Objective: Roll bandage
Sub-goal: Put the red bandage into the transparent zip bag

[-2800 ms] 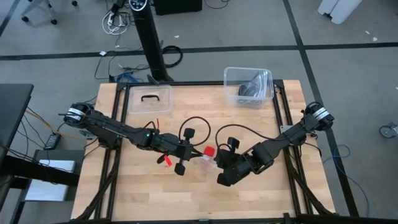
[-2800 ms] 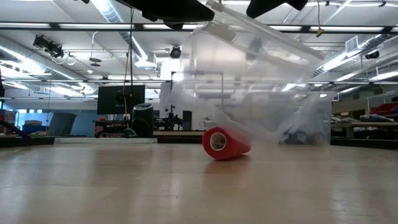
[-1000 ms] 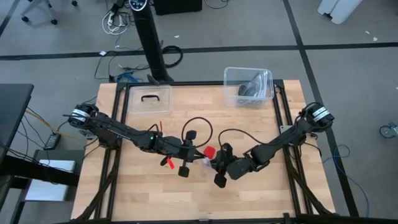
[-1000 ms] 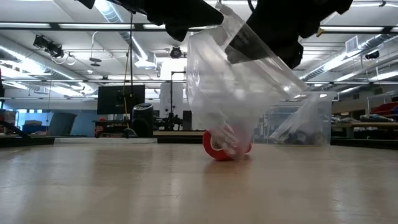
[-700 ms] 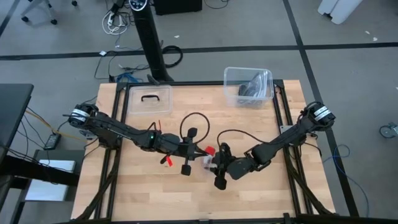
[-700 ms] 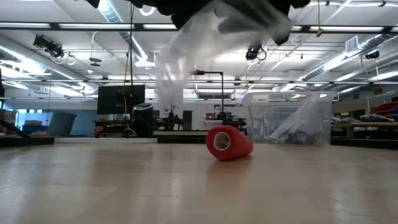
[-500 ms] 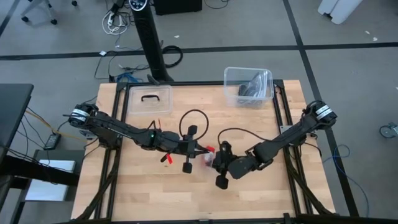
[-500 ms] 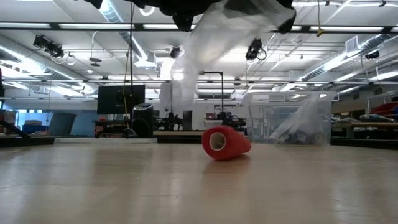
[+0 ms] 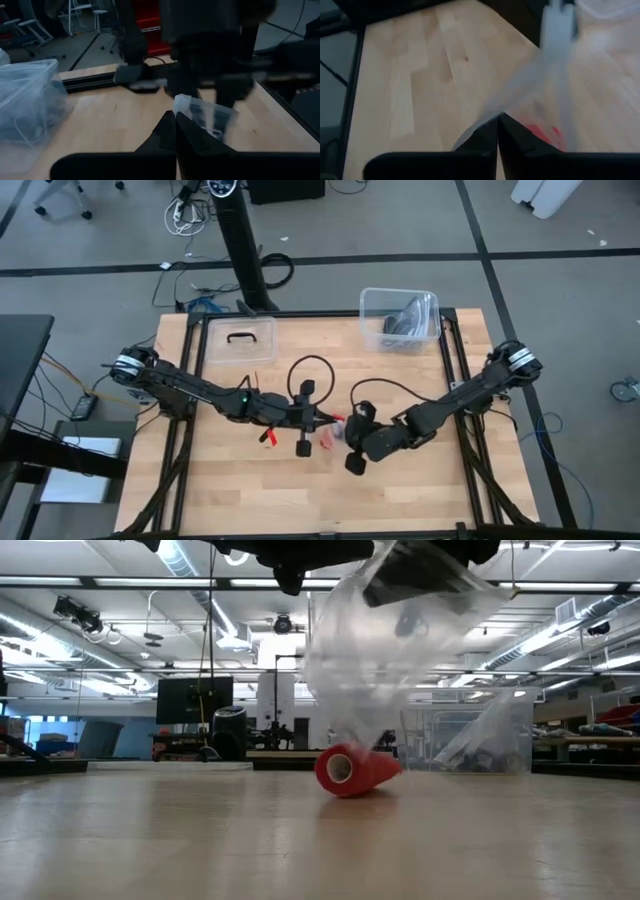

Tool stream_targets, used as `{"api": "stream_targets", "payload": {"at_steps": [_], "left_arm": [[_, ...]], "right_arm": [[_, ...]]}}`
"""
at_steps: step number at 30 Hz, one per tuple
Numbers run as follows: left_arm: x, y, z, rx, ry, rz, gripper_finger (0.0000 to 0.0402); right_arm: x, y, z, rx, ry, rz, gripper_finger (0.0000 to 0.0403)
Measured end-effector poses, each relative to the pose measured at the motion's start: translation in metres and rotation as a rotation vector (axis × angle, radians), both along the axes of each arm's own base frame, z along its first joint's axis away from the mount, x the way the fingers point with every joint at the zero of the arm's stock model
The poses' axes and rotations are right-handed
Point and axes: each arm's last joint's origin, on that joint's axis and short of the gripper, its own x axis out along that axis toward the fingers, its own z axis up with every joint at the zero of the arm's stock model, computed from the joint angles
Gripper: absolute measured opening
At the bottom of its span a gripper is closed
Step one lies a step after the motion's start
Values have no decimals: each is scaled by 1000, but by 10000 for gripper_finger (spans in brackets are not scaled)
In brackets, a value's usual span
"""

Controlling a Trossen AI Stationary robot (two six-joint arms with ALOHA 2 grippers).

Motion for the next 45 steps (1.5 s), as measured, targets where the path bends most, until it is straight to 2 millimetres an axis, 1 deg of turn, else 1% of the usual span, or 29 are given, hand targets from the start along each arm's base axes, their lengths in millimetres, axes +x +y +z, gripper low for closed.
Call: {"api": "stream_targets", "payload": {"at_steps": [3, 10, 12, 14, 17, 20, 23, 27, 28, 32, 35, 37, 40, 45], "left_arm": [[1, -2, -3, 2, 6, 0, 0], [2, -2, -4, -15, 6, 10, 0], [2, -3, -4, -17, 0, 9, 0], [2, -4, -2, -20, -12, 5, 0], [2, -5, -2, -21, -16, 4, 0], [2, -4, -1, -24, -26, 5, 0], [2, -5, 1, -31, -51, 5, 0], [3, -5, 3, -37, -70, 4, 0], [3, -5, 4, -39, -73, 5, 0], [3, -5, 5, -47, -87, 5, 0], [3, -6, 6, -50, -95, 2, 0], [3, -7, 6, -51, -98, 1, 0], [2, -8, 7, -55, -109, -5, 0], [2, -10, 7, -55, -107, -8, 0]], "right_arm": [[2, -3, -1, 0, 4, -9, 50], [4, -3, 1, 17, -28, -11, 162], [3, -2, 1, 21, -19, 4, 184], [-1, -1, 6, 36, -11, 27, 194], [-11, 4, 18, 36, -40, 48, 188], [-14, 6, 24, 15, -69, 50, 158], [-13, 4, 23, -11, -65, 53, 107], [-9, 0, 17, -57, -39, 65, 21], [-7, -1, 18, -69, -44, 71, 11], [-4, -5, 17, -90, -41, 84, 15], [-2, -9, 17, -69, -44, 58, 16], [-2, -11, 17, -59, -41, 45, 25], [-1, -13, 16, -37, -39, 22, 58], [-1, -12, 17, -24, -46, 18, 145]]}}
